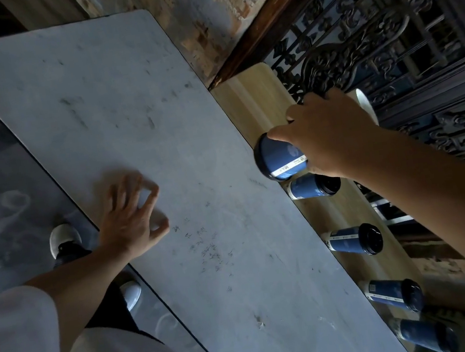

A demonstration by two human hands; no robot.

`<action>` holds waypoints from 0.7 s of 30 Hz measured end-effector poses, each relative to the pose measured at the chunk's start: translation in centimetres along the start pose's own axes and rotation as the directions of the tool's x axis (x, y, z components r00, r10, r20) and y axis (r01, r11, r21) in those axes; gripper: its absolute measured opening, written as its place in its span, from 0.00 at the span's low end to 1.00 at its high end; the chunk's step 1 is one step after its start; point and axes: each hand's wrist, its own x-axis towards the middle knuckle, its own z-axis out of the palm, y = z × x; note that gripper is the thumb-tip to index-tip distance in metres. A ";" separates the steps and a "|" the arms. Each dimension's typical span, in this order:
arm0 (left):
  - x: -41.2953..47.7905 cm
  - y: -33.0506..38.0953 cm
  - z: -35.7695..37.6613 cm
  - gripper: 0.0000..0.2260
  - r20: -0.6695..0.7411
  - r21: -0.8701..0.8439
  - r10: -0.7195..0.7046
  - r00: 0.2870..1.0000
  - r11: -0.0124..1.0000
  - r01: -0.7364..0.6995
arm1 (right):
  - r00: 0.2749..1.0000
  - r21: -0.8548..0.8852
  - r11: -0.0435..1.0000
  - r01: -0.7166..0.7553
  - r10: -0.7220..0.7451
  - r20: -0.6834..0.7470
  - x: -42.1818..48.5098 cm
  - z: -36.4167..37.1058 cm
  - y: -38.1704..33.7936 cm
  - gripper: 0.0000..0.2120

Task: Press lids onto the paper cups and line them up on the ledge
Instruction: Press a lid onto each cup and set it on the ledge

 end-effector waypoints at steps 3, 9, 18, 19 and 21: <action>0.0 0.1 0.1 0.41 -0.009 0.008 -0.006 1.000 1.000 0.006 | 1.000 0.063 0.998 -0.010 0.009 0.015 0.3 0.3 -0.3 0.25; 0.2 -0.1 0.6 0.40 0.030 -0.004 -0.017 0.999 1.000 0.017 | 1.000 0.099 0.995 -0.017 0.016 0.007 0.6 1.2 -0.4 0.25; 5.3 0.9 -2.1 0.38 0.209 0.088 0.189 0.960 0.974 -0.211 | 0.894 0.891 0.430 -0.147 0.443 -0.066 1.9 7.0 3.5 0.41; 6.8 1.4 -2.9 0.37 0.213 0.100 0.205 0.955 0.968 -0.230 | 0.831 0.945 0.291 -0.149 0.555 -0.040 2.4 7.9 3.9 0.38; 10.0 2.7 -4.0 0.36 0.256 0.126 0.220 0.941 0.958 -0.258 | 0.723 0.990 -0.013 -0.144 0.681 0.114 3.8 9.4 4.3 0.33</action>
